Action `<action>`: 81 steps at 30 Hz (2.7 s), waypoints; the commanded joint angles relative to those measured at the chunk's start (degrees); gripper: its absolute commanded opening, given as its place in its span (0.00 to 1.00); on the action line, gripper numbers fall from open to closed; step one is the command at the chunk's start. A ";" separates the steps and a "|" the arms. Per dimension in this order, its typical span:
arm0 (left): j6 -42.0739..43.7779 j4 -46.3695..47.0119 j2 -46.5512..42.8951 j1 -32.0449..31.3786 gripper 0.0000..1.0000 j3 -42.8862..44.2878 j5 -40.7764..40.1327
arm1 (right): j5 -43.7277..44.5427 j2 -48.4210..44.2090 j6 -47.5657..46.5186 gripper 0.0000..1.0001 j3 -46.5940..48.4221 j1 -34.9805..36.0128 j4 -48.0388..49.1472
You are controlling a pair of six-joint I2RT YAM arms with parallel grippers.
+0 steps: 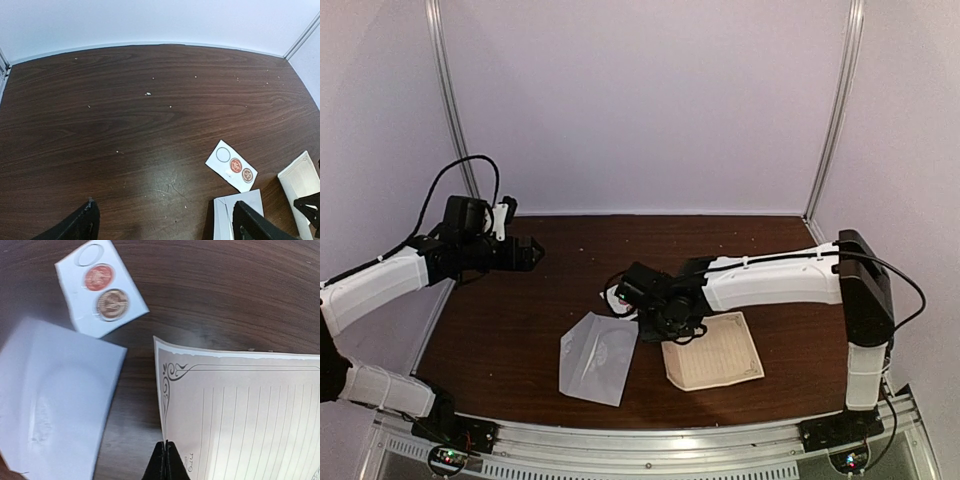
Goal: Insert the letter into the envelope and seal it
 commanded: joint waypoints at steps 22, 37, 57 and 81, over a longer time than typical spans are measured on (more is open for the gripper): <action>-31.56 18.99 -3.14 -22.31 0.92 -16.24 10.35 | -12.30 -24.71 -9.01 0.78 -19.64 -7.82 23.71; -35.85 21.11 9.28 -25.71 0.66 -18.00 8.25 | -20.44 -34.25 -7.78 0.75 -36.69 -14.68 33.45; -34.15 27.92 20.06 -28.88 0.00 -12.63 13.56 | -16.89 -38.06 -5.61 0.76 -36.44 -15.22 31.55; -1.89 4.56 -5.16 -29.74 0.00 14.38 26.32 | -33.89 -63.68 -14.48 1.00 -48.94 -19.19 58.22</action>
